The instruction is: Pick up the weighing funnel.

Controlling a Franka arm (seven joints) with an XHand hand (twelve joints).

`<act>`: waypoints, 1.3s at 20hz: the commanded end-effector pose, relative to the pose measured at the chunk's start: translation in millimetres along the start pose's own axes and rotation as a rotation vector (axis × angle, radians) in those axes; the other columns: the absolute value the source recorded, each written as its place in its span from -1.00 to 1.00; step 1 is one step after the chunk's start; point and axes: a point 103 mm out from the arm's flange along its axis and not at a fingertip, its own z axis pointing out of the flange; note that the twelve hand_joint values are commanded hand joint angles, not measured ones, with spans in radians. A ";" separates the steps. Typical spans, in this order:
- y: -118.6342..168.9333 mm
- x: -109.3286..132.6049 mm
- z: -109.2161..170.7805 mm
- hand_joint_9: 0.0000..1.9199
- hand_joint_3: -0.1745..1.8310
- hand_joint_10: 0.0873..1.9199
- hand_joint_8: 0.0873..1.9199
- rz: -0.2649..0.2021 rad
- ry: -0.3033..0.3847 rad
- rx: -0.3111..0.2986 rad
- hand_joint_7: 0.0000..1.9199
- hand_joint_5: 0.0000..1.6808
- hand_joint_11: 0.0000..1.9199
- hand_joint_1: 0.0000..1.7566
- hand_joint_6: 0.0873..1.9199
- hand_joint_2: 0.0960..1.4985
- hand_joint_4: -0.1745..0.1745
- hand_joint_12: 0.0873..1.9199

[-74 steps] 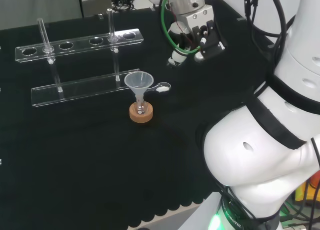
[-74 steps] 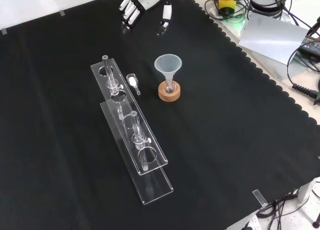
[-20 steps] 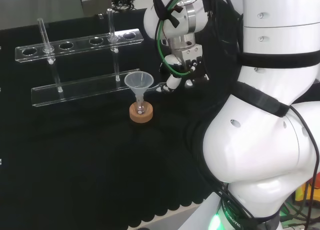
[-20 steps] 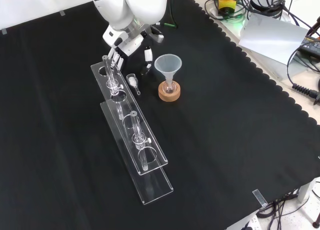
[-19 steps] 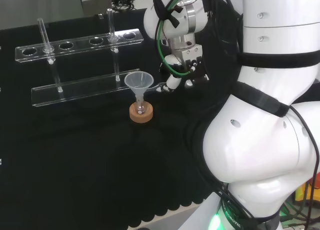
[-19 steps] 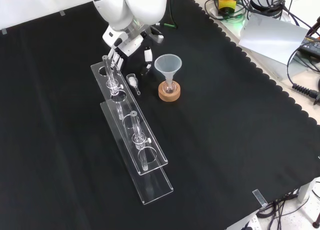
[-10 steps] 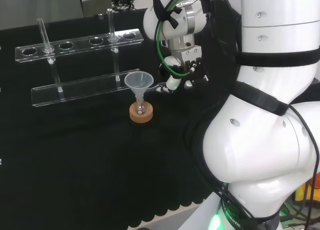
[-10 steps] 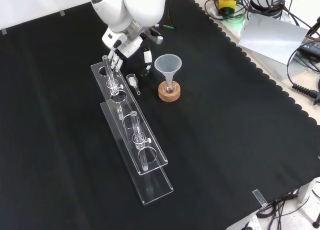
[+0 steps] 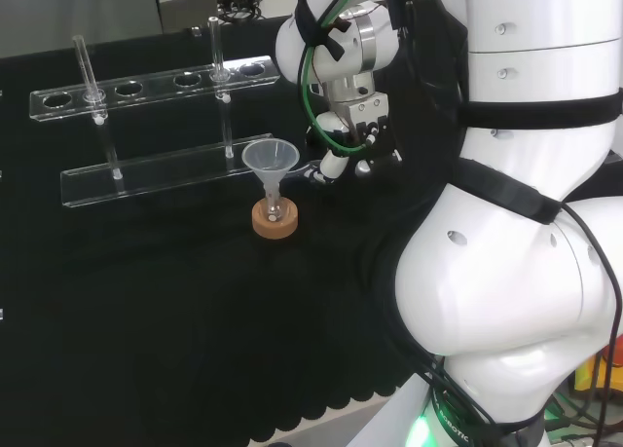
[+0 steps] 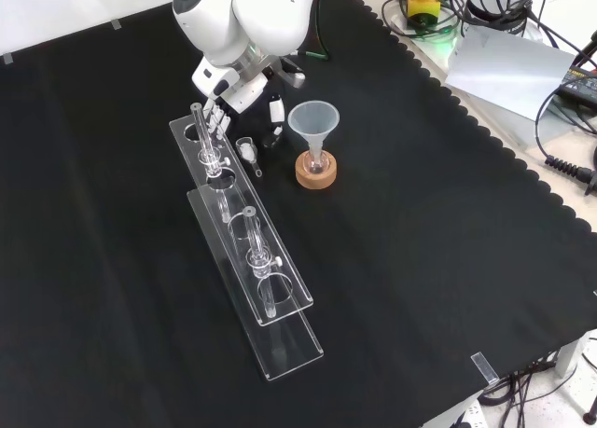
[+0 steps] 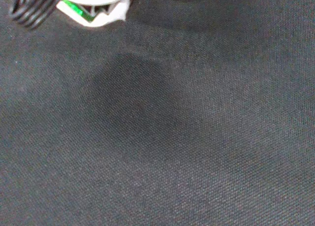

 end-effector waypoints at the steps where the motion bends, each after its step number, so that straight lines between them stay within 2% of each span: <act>1: -0.2 -0.5 1.3 -0.32 -0.13 -0.45 -0.29 0.003 -0.013 -0.001 -0.63 -0.40 -0.59 0.03 -0.49 -0.29 -0.33 0.38; 9: 3.4 6.0 0.0 -0.32 -0.12 -0.45 -0.29 0.013 -0.047 0.001 -0.63 -0.37 -0.58 0.03 -0.46 -0.28 -0.32 0.37; 12: 2.9 -3.3 -0.2 -0.31 -0.12 -0.45 -0.29 0.008 -0.035 0.000 -0.63 -0.35 -0.58 0.03 -0.44 -0.28 -0.32 0.37; 18: 2.7 -2.2 1.7 -0.31 -0.12 -0.45 -0.29 0.022 -0.033 0.006 -0.63 -0.32 -0.58 0.03 -0.41 -0.28 -0.31 0.37; 26: 3.7 -4.0 5.3 -0.30 -0.12 -0.45 -0.29 0.013 -0.042 0.016 -0.63 -0.29 -0.58 0.03 -0.32 -0.28 -0.30 0.37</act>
